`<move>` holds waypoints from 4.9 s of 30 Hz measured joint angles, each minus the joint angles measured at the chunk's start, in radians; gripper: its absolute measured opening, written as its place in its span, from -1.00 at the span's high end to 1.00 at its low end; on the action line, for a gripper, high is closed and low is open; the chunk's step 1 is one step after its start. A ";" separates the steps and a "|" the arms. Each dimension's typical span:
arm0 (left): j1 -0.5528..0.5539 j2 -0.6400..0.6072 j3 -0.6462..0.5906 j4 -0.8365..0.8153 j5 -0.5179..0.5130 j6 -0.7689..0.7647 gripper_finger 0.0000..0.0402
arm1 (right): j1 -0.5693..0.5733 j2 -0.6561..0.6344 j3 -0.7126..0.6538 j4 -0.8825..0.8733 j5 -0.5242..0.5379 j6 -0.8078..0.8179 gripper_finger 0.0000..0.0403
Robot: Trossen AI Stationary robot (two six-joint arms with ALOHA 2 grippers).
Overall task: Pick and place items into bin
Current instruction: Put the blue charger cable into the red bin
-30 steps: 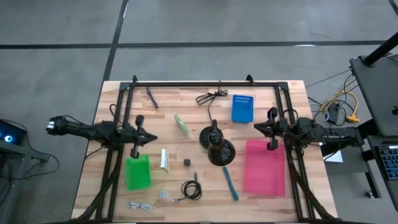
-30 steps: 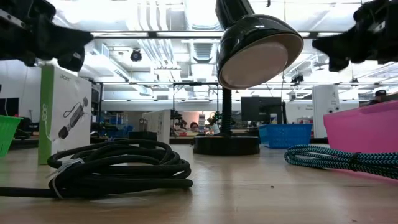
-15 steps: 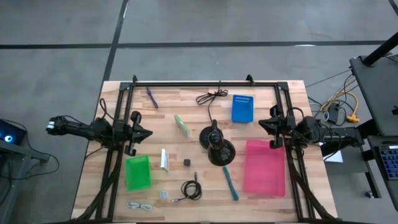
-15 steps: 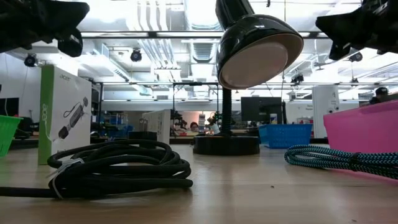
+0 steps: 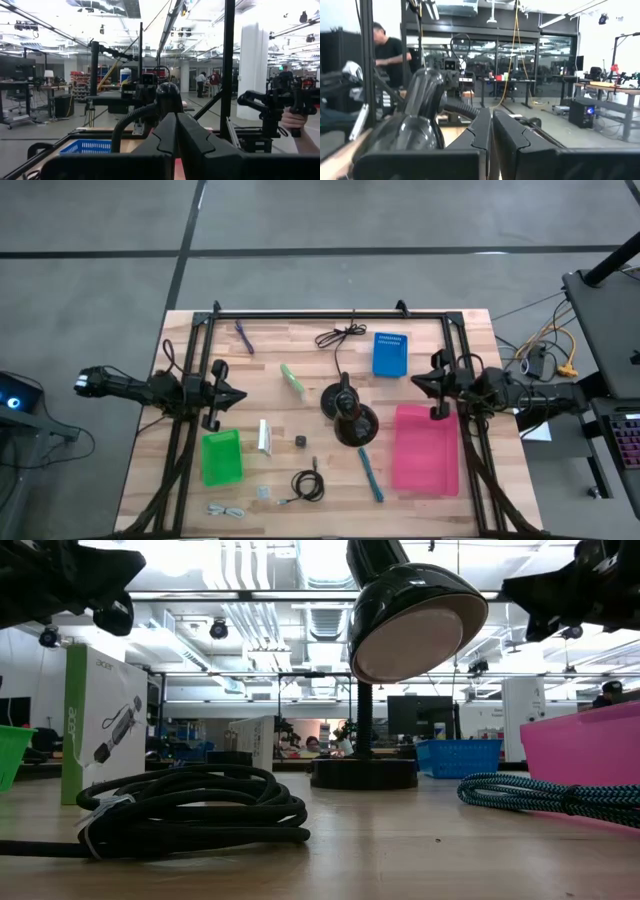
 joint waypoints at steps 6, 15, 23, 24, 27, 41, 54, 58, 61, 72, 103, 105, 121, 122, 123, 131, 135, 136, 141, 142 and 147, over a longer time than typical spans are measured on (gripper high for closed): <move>0.000 0.016 0.000 -0.003 0.000 -0.001 1.00 | 0.000 0.036 0.000 0.020 -0.001 -0.070 0.96; 0.000 0.046 -0.001 0.017 0.000 0.015 1.00 | 0.000 0.071 0.019 0.051 -0.014 -0.040 0.71; 0.000 0.041 0.000 0.141 0.000 0.133 1.00 | 0.000 0.163 0.133 0.043 -0.167 0.055 0.30; 0.000 0.041 0.008 0.134 -0.001 0.131 0.99 | 0.000 0.179 0.154 0.034 -0.167 0.084 0.27; 0.000 0.059 0.053 0.059 0.000 0.108 0.89 | 0.001 0.229 0.215 -0.008 -0.171 0.109 0.19; -0.001 0.214 0.054 0.161 0.000 0.106 0.30 | 0.087 0.508 0.519 -0.307 -0.180 0.256 0.07; 0.000 0.235 0.023 0.194 0.000 0.117 0.30 | 0.318 0.690 0.810 -0.643 0.012 0.376 0.07; 0.000 0.237 0.023 0.200 0.000 0.139 0.30 | 0.369 0.749 0.878 -0.758 0.148 0.512 0.08; 0.000 0.237 0.023 0.200 0.000 0.139 0.30 | 0.400 0.802 0.930 -0.880 0.232 0.620 0.08; 0.000 0.238 0.024 0.200 0.000 0.151 0.30 | 0.477 1.005 1.107 -1.070 0.238 0.928 0.08; 0.000 0.237 0.024 0.200 -0.001 0.216 0.30 | 0.612 1.514 1.439 -1.357 0.044 1.298 0.09; 0.000 0.238 0.024 0.200 -0.001 0.216 0.30 | 0.611 1.525 1.441 -1.360 0.048 1.298 0.09; 0.000 0.250 0.024 0.207 -0.001 0.216 0.30 | 0.604 1.586 1.441 -1.381 0.078 1.153 0.12; 0.000 0.250 0.024 0.207 0.000 0.216 0.30 | 0.604 1.585 1.441 -1.381 0.078 1.144 0.13; 0.000 0.250 0.024 0.207 -0.001 0.216 0.30 | 0.604 1.585 1.441 -1.380 0.078 1.128 0.14; 0.000 0.257 0.024 0.208 -0.001 0.216 0.30 | 0.611 1.601 1.441 -1.372 0.078 1.012 0.16; 0.000 0.257 0.024 0.208 0.000 0.216 0.30 | 0.604 1.621 1.440 -1.367 0.077 1.061 0.14; 0.000 0.257 0.024 0.208 0.000 0.216 0.30 | 0.604 1.628 1.440 -1.368 0.077 1.075 0.14; 0.000 0.258 0.024 0.208 -0.001 0.216 0.30 | 0.593 1.655 1.440 -1.372 0.077 1.165 0.08; 0.000 0.257 0.024 0.208 0.000 0.216 0.30 | 0.592 1.661 1.440 -1.374 0.077 1.172 0.06; 0.000 0.258 0.024 0.208 -0.001 0.216 0.30 | 0.582 1.685 1.440 -1.379 0.077 1.178 -0.01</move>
